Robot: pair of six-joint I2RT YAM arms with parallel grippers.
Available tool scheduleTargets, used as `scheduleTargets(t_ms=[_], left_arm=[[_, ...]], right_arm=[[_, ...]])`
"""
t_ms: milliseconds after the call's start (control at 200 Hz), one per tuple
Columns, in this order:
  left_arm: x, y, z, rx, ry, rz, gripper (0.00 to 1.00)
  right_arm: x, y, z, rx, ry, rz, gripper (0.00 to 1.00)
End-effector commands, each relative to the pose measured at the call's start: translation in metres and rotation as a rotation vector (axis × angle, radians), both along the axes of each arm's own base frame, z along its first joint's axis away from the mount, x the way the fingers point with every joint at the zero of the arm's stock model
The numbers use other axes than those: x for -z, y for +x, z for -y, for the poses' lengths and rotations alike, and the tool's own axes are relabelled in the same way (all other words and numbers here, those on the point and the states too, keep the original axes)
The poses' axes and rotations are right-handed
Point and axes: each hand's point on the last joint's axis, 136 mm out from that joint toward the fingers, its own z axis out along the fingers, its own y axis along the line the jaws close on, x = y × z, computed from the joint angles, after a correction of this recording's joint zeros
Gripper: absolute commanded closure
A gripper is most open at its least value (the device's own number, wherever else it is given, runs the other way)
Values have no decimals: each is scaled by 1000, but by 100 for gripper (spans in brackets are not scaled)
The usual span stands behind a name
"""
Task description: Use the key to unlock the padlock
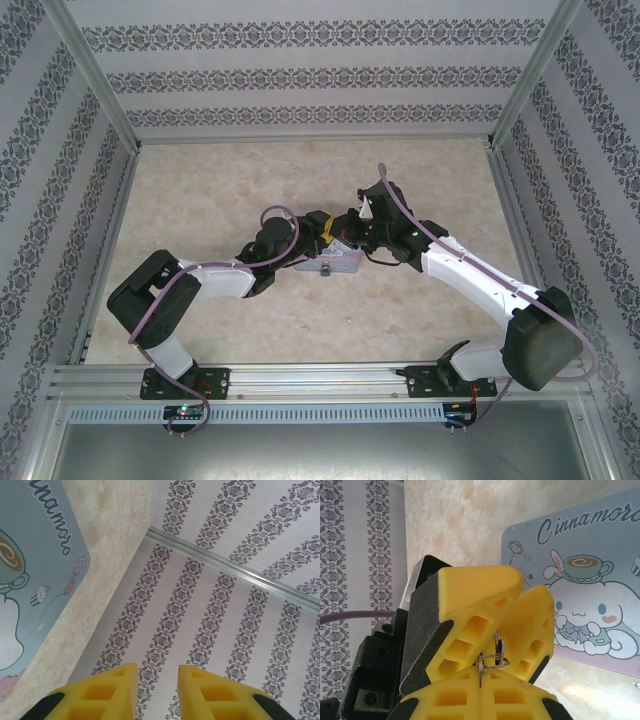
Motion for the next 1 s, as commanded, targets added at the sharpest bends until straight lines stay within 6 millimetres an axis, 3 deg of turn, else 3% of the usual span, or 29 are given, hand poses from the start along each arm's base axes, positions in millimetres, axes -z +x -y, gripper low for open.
scheduleTargets(t_ms=[0, 490, 994], left_arm=[[-12, -5, 1, 1, -2, 31, 73], [-9, -5, 0, -5, 6, 28, 77], [-4, -6, -2, -12, 20, 17, 88]], right_arm=[[-4, -1, 6, 12, 21, 5, 100], [-4, -2, 13, 28, 26, 5, 100], [-1, -3, 16, 35, 23, 1, 100]])
